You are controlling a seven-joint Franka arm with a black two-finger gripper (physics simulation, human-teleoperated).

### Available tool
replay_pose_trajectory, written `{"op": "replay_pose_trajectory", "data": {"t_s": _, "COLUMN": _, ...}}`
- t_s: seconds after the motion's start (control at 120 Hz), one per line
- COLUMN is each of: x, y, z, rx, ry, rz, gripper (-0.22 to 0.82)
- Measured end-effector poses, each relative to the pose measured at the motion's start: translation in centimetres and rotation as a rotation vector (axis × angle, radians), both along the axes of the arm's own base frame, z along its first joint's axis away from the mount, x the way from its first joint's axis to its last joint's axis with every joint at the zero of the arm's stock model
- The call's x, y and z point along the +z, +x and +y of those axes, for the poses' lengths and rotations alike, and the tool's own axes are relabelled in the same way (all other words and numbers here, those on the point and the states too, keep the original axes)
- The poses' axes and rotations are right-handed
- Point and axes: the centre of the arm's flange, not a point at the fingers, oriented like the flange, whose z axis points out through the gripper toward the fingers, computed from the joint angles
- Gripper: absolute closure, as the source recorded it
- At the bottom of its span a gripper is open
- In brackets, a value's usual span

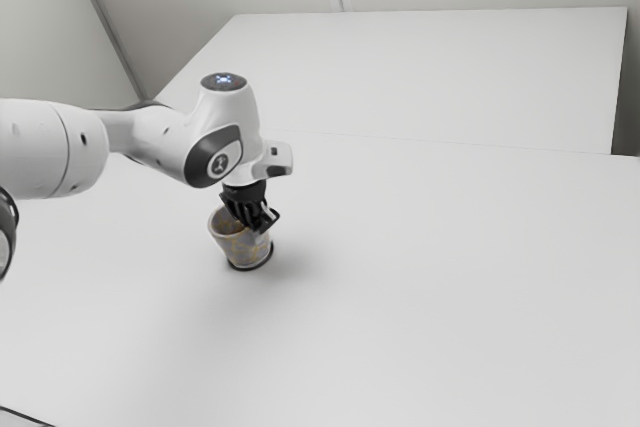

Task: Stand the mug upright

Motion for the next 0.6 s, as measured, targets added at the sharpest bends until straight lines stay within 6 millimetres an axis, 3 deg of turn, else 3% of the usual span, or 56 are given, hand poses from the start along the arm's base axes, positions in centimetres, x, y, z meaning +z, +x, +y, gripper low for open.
{"op": "replay_pose_trajectory", "data": {"t_s": 0.2, "x": -0.3, "y": 0.0, "z": -0.5, "rx": 0.056, "ry": -0.009, "rz": -0.007, "gripper": 0.63}}
{"op": "replay_pose_trajectory", "data": {"t_s": 0.367, "x": 0.8, "y": 0.0, "z": -0.5, "rx": 0.088, "ry": -0.015, "rz": -0.027, "gripper": 0.31}}
{"op": "replay_pose_trajectory", "data": {"t_s": 0.5, "x": 5.2, "y": 0.9, "z": -0.8, "rx": 0.099, "ry": -0.028, "rz": -0.100, "gripper": 0.16}}
{"op": "replay_pose_trajectory", "data": {"t_s": 0.533, "x": 7.1, "y": 1.6, "z": -1.2, "rx": 0.098, "ry": -0.035, "rz": -0.122, "gripper": 0.14}}
{"op": "replay_pose_trajectory", "data": {"t_s": 0.6, "x": 12.7, "y": 3.1, "z": -1.9, "rx": 0.108, "ry": -0.082, "rz": -0.180, "gripper": 0.10}}
